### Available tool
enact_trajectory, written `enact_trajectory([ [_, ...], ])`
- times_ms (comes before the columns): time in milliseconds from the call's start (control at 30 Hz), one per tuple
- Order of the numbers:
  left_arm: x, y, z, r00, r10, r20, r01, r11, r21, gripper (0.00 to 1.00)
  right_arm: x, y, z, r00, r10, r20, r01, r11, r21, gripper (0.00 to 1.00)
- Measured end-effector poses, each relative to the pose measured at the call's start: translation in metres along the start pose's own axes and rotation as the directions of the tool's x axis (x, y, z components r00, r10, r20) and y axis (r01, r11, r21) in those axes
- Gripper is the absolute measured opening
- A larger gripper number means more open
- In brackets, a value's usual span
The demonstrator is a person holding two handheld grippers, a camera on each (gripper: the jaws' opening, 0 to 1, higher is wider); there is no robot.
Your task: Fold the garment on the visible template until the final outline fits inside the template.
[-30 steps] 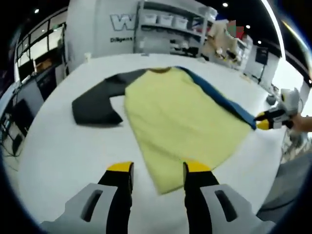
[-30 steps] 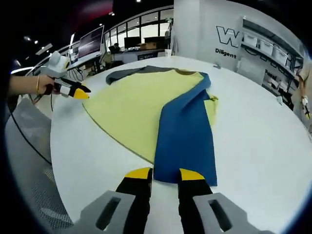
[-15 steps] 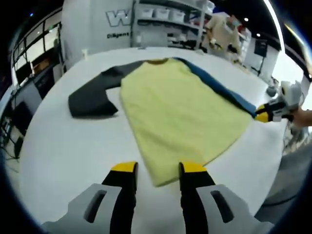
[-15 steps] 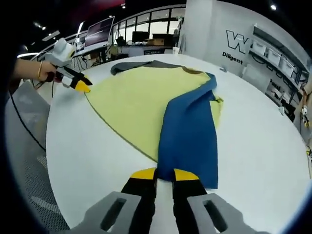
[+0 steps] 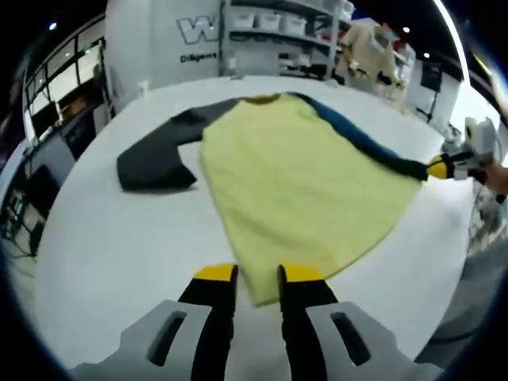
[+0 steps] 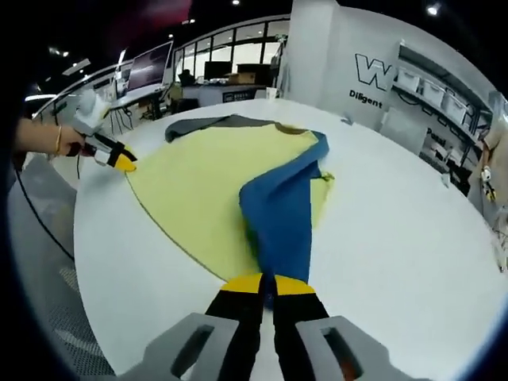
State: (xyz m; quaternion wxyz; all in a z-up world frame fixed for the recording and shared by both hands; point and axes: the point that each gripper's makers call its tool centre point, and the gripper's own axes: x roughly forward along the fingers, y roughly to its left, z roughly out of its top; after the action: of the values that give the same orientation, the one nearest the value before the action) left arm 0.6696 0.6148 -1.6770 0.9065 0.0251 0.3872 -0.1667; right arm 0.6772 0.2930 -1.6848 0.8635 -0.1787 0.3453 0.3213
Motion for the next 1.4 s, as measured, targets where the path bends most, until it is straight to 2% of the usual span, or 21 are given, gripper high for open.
enact_trajectory([
  [33,-0.001,-0.001,0.003,1.000,0.001,0.014,-0.001,1.000,0.007,0.16,0.000,0.000,0.000,1.000,0.001,0.002,-0.001,1.000,-0.002,0.00],
  [167,-0.002,-0.005,0.004,1.000,0.001,0.014,-0.001,1.000,0.004,0.16,0.000,-0.003,0.000,1.000,0.005,0.010,-0.004,1.000,-0.027,0.00],
  [233,-0.002,-0.004,0.003,1.000,0.024,0.010,-0.024,1.000,0.006,0.15,-0.002,-0.006,0.003,1.000,0.007,0.013,-0.007,1.000,-0.004,0.00],
  [300,-0.002,-0.005,0.003,1.000,0.025,0.005,-0.025,1.000,0.011,0.12,-0.006,-0.009,0.006,1.000,0.008,0.022,-0.008,1.000,0.012,0.00],
  [367,-0.003,-0.002,0.002,1.000,0.026,0.006,-0.026,1.000,0.008,0.02,-0.007,-0.015,0.007,1.000,-0.001,0.025,0.000,1.000,0.009,0.00],
  [433,-0.002,0.000,0.001,1.000,0.031,0.008,-0.031,1.000,0.003,0.00,-0.014,-0.021,0.013,0.999,-0.013,0.036,0.013,1.000,0.014,0.00],
  [500,-0.001,0.004,0.002,0.999,0.050,0.006,-0.050,0.999,0.001,0.00,-0.019,-0.034,0.020,0.998,-0.029,0.052,0.027,0.999,0.024,0.00],
  [667,0.002,-0.001,0.003,0.999,0.043,0.009,-0.043,0.999,0.004,0.00,-0.037,-0.066,0.042,0.990,-0.101,0.098,0.097,0.994,0.053,0.00],
  [767,0.004,0.004,0.003,0.997,0.083,0.007,-0.083,0.996,-0.013,0.00,-0.053,-0.091,0.056,0.977,-0.170,0.126,0.159,0.983,0.089,0.00],
  [833,0.004,0.006,0.002,0.996,0.093,-0.002,-0.093,0.996,-0.017,0.00,-0.059,-0.095,0.060,0.973,-0.185,0.136,0.172,0.980,0.098,0.00],
  [900,0.003,0.006,0.002,0.996,0.087,-0.010,-0.088,0.995,-0.051,0.00,-0.062,-0.112,0.055,0.968,-0.209,0.141,0.195,0.975,0.107,0.00],
  [1100,0.001,0.005,0.000,0.998,0.065,-0.021,-0.065,0.998,-0.025,0.00,-0.074,-0.134,0.059,0.955,-0.261,0.143,0.242,0.961,0.135,0.00],
  [1200,-0.005,0.005,-0.008,0.998,0.053,-0.027,-0.053,0.999,-0.004,0.00,-0.081,-0.145,0.059,0.945,-0.291,0.148,0.269,0.951,0.154,0.00],
  [1400,-0.015,0.011,-0.019,0.997,0.045,-0.059,-0.044,0.999,0.013,0.00,-0.084,-0.147,0.058,0.941,-0.304,0.147,0.278,0.945,0.171,0.00],
])
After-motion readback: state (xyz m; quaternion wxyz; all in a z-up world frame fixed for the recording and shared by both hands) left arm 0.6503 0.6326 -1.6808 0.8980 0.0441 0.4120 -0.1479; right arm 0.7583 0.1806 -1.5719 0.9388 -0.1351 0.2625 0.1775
